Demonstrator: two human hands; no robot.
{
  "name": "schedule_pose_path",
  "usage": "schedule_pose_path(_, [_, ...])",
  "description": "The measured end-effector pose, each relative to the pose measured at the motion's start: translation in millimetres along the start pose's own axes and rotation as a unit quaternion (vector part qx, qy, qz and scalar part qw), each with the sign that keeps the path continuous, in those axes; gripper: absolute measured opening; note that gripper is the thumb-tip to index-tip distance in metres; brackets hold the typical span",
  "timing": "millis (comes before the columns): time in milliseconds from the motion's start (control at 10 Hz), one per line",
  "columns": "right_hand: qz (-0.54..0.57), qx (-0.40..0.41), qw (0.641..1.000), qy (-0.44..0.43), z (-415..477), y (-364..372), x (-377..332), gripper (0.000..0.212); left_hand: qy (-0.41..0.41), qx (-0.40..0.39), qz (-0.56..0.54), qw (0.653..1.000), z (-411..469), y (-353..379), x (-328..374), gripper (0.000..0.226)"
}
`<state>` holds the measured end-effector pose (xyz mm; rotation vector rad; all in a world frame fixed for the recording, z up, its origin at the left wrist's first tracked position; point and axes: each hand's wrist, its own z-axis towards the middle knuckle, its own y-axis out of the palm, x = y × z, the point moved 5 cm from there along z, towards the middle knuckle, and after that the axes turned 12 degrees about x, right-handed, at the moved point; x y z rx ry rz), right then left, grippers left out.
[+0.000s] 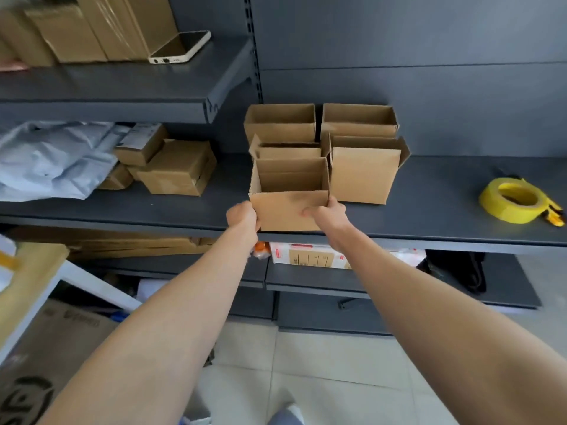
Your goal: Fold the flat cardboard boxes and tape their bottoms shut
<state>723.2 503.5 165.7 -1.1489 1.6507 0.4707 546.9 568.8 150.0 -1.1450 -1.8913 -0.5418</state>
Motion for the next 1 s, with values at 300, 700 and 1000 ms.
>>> schedule_pose_path(300, [0.004,0.025,1.0,-0.004,24,14,7,0.075,-0.006,-0.025,0.024,0.999,33,22,-4,0.022])
schedule_pose_path(700, [0.022,0.017,1.0,-0.001,30,17,5,0.068,0.003,-0.021,0.051,0.998,39,28,4,0.012])
schedule_pose_path(1000, [0.018,0.048,0.998,-0.032,23,9,-9,0.068,0.091,0.021,0.083,0.992,29,8,31,0.02])
